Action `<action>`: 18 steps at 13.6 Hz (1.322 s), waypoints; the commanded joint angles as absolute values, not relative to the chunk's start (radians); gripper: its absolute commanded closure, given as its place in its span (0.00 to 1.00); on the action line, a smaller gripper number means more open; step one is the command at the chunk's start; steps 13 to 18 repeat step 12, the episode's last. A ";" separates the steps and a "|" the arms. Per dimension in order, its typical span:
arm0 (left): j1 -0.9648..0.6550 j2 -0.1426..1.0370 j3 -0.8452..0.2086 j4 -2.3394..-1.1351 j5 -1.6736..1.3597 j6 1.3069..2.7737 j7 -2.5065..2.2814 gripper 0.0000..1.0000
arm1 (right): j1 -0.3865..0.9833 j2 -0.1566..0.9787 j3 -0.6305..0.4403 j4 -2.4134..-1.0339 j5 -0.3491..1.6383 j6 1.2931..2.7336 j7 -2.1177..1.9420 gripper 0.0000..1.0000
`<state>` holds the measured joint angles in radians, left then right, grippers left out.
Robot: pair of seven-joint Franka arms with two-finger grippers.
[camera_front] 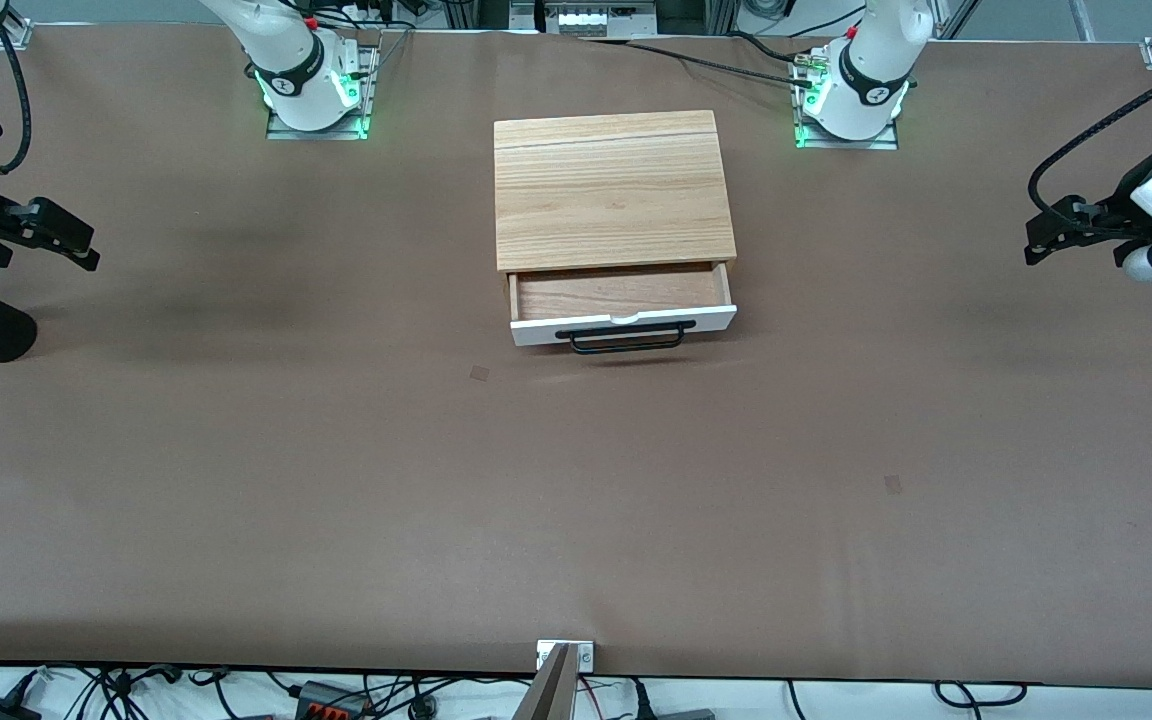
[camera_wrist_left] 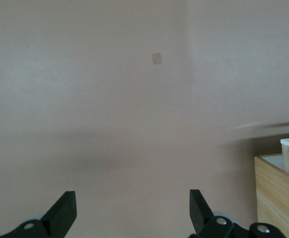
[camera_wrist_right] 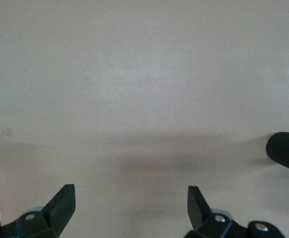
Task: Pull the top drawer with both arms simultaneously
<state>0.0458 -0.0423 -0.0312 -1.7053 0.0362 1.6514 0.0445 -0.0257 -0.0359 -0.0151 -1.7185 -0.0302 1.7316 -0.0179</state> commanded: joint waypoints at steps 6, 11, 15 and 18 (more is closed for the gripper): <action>0.055 -0.028 -0.025 -1.667 -0.009 1.612 0.026 0.00 | -0.031 -0.051 -0.014 -1.723 -0.014 1.727 -0.035 0.00; 0.067 -0.026 -0.025 -1.667 -0.009 1.603 0.032 0.00 | -0.032 -0.067 -0.021 -1.723 -0.012 1.689 -0.035 0.00; 0.067 -0.026 -0.026 -1.667 -0.011 1.603 0.032 0.00 | -0.032 -0.072 -0.021 -1.723 -0.011 1.684 -0.035 0.00; 0.067 -0.026 -0.026 -1.667 -0.011 1.603 0.032 0.00 | -0.032 -0.072 -0.021 -1.723 -0.011 1.684 -0.035 0.00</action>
